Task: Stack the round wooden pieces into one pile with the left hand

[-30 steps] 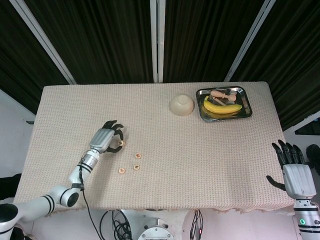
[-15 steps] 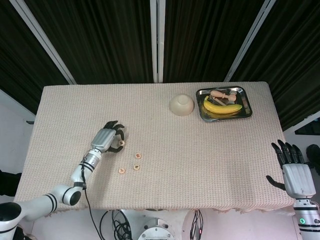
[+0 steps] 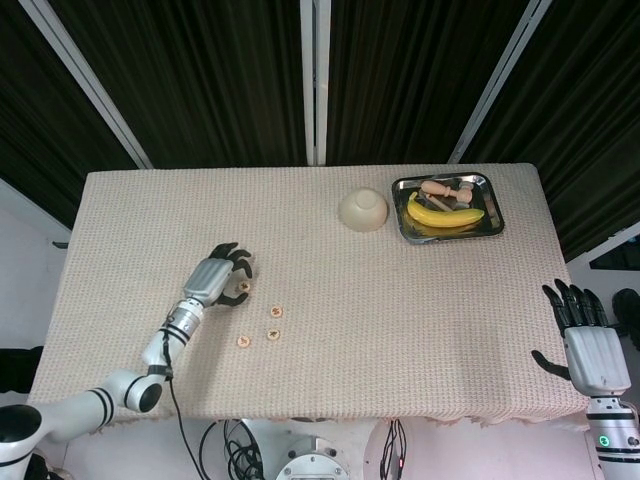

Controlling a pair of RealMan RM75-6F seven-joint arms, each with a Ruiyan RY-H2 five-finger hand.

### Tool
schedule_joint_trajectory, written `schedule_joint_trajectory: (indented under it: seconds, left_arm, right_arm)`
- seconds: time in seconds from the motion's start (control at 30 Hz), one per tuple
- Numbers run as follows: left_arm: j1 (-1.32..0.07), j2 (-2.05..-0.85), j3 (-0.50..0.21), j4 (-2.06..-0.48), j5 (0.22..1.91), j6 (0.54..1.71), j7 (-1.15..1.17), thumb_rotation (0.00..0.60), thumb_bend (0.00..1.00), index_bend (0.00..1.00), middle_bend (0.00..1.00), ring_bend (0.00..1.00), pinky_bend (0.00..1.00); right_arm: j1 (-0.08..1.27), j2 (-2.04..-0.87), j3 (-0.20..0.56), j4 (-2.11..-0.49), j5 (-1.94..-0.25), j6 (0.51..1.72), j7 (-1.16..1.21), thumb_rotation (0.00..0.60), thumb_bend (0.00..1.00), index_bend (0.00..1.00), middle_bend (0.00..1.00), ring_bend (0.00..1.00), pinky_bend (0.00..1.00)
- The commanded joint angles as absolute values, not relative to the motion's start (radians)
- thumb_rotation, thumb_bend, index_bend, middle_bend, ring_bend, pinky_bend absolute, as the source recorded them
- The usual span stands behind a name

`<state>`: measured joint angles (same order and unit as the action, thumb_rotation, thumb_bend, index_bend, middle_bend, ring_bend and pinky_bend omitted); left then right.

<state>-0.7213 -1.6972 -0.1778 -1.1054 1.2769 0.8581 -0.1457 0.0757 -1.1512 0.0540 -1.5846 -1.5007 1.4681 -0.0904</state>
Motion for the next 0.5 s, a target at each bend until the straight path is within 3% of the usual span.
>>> schedule_joint_trajectory:
  seconds: [0.03,0.5]
  left_arm:
    - [-0.720,-1.694,-0.177,-1.108,1.277,0.863,-0.140,0.600,0.28,0.42,0.18,0.00,0.00]
    - [-0.716,-1.669,-0.179,-1.133,1.245,0.846,-0.112,0.600,0.28,0.42,0.17,0.00,0.00]
  right_arm:
    - [0.075,-1.151,0.054,-1.585,-1.500,1.469,-0.091,0.600,0.08,0.00,0.00,0.00,0.00]
    - [0.075,-1.153,0.052,-1.579,-1.498,1.465,-0.088,0.600,0.08,0.00,0.00,0.00,0.00]
